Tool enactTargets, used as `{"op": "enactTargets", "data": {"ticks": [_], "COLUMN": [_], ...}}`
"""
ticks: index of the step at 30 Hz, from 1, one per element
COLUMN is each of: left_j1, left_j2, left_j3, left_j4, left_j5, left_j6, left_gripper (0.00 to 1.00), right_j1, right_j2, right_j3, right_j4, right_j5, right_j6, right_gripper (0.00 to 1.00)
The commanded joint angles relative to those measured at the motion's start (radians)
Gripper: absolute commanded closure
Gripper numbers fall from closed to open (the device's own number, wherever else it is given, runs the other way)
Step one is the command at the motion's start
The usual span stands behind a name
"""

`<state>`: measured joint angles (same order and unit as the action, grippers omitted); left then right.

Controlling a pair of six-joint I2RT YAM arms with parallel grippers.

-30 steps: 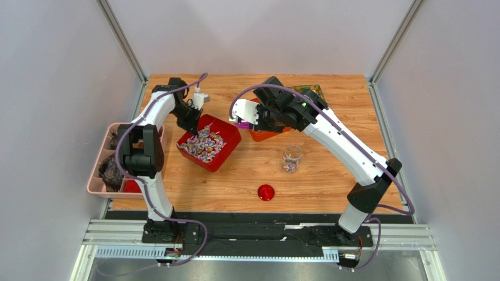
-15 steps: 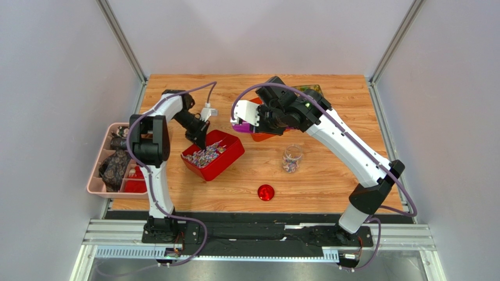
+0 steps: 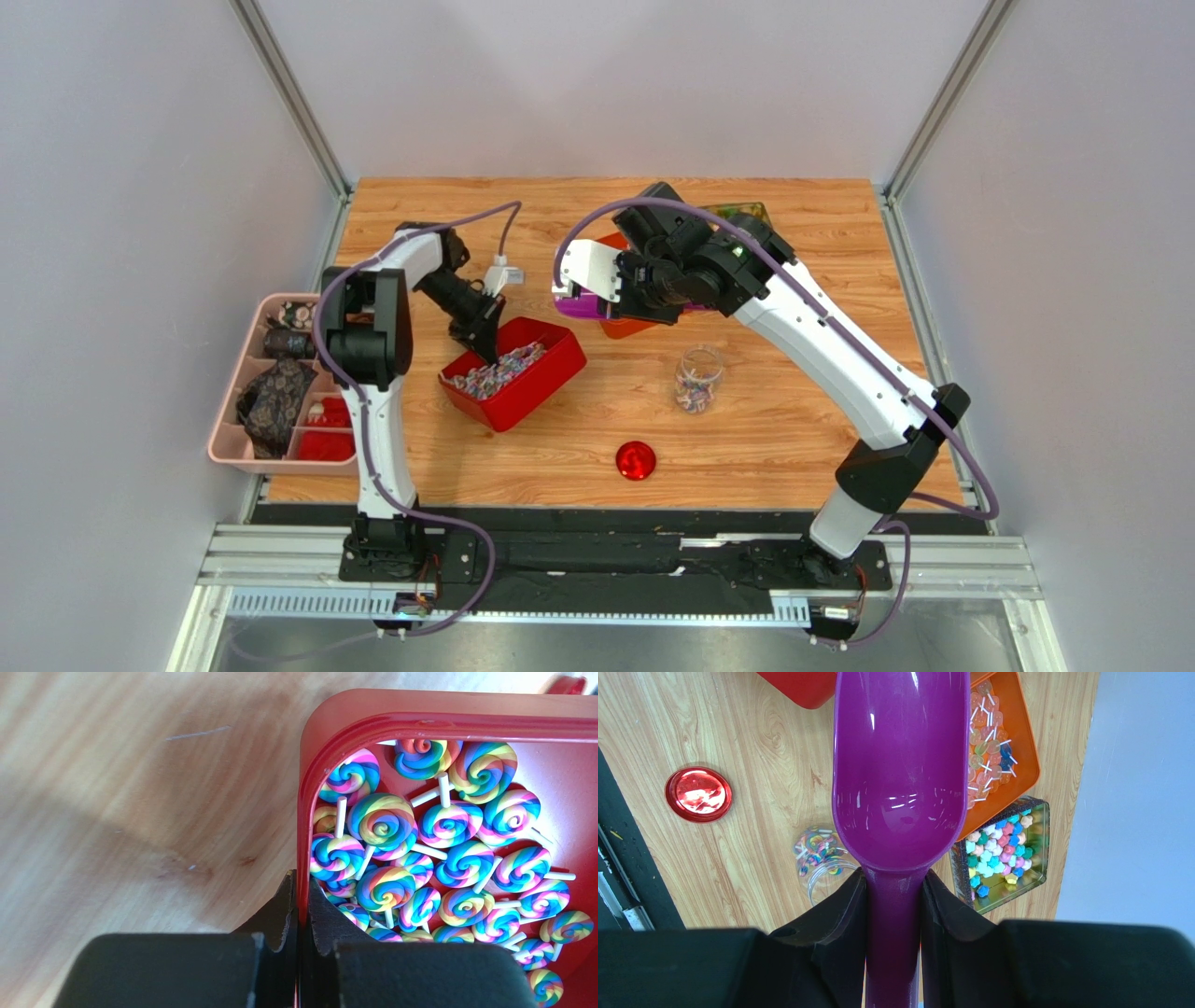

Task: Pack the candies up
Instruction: Place the storage box at the center of the board.

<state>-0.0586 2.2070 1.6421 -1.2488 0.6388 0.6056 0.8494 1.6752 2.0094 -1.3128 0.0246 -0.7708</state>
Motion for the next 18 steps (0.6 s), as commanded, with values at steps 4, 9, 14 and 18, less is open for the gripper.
{"op": "enactTargets", "data": {"ticks": [4,9,14,18], "left_j1": [-0.006,-0.007,-0.029,-0.056], "left_j2": [-0.193,-0.266,-0.234,-0.141], "left_j3": [-0.016,-0.074,-0.119,-0.119], "left_j4": [0.161,0.382,0.512,0.516], "left_j5": [-0.148,-0.339,-0.536,-0.628], "left_j6": [-0.179,-0.299,-0.369,-0.365], "left_gripper": [1.0,1.0,1.0,1.0], "right_j1": [-0.006,-0.001,-0.001,0.011], "right_j2": [-0.054,-0.057,-0.057,-0.06], "right_j3": [-0.003,-0.03,-0.075,-0.123], "right_j4": [0.038,0.093,0.164,0.227], "right_j5": [-0.011,-0.002,0.017,0.044], "right_j6": [0.018,0.036,0.05,0.061], "right_gripper": [1.0,1.0,1.0,1.0]}}
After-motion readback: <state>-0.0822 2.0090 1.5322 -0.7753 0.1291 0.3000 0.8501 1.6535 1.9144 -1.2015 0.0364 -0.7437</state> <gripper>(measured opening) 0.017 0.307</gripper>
